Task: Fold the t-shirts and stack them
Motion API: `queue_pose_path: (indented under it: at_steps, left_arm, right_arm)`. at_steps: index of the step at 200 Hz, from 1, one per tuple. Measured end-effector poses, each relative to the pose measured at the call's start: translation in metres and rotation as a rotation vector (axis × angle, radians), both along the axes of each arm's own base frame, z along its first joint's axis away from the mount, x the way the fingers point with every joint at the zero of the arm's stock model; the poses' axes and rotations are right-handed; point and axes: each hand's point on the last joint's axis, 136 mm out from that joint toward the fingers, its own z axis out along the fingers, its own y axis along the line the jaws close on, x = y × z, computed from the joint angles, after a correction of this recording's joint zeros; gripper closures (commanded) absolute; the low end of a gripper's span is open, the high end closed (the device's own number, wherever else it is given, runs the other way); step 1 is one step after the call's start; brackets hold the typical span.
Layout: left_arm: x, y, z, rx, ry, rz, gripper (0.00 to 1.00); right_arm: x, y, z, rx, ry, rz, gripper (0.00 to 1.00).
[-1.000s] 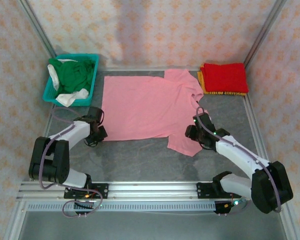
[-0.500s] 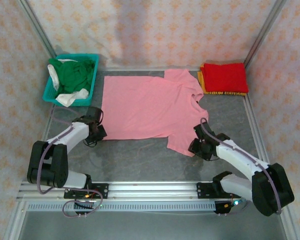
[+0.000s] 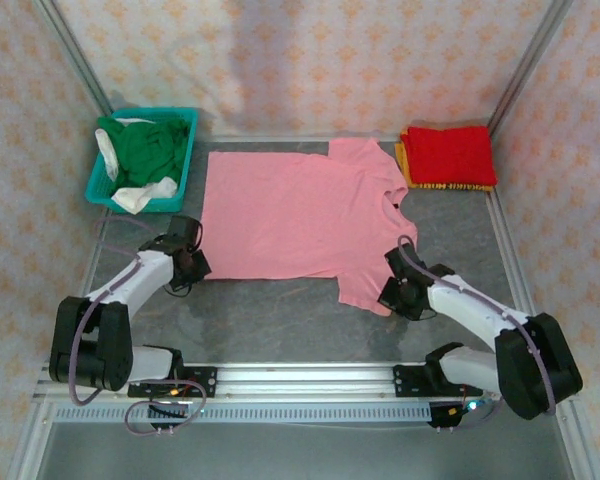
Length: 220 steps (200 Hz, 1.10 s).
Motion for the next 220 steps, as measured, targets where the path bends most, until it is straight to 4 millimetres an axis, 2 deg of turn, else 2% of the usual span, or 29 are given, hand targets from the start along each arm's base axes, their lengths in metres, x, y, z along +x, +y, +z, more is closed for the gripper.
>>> queue_pose_path:
  at_steps: [44, 79, 104, 126, 142, 179, 220]
  left_arm:
    - [-0.005, 0.002, 0.006, -0.006, -0.014, 0.014, 1.00]
    - [-0.024, 0.004, 0.005, -0.029, 0.000, 0.050, 1.00]
    - [-0.034, 0.003, 0.013, -0.045, -0.020, 0.070, 1.00]
    - [-0.036, 0.003, 0.024, -0.056, -0.076, 0.086, 1.00]
    - [-0.036, 0.004, 0.028, -0.059, -0.097, 0.093, 1.00]
    - [-0.030, 0.006, 0.028, -0.069, -0.068, 0.110, 1.00]
    - [0.006, 0.004, 0.046, -0.076, -0.082, 0.090, 1.00]
  right_arm:
    - [-0.008, -0.005, 0.012, -0.001, -0.017, -0.006, 1.00]
    - [-0.027, -0.016, 0.016, -0.042, 0.043, -0.013, 1.00]
    - [-0.026, -0.018, 0.040, -0.046, 0.022, -0.016, 1.00]
    - [-0.021, -0.017, 0.063, -0.031, -0.026, -0.018, 1.00]
    - [-0.019, -0.018, 0.073, -0.041, -0.036, -0.009, 1.00]
    - [0.004, -0.018, 0.094, -0.074, -0.057, 0.010, 1.00]
    - [0.048, -0.014, 0.112, -0.100, -0.097, 0.035, 1.00]
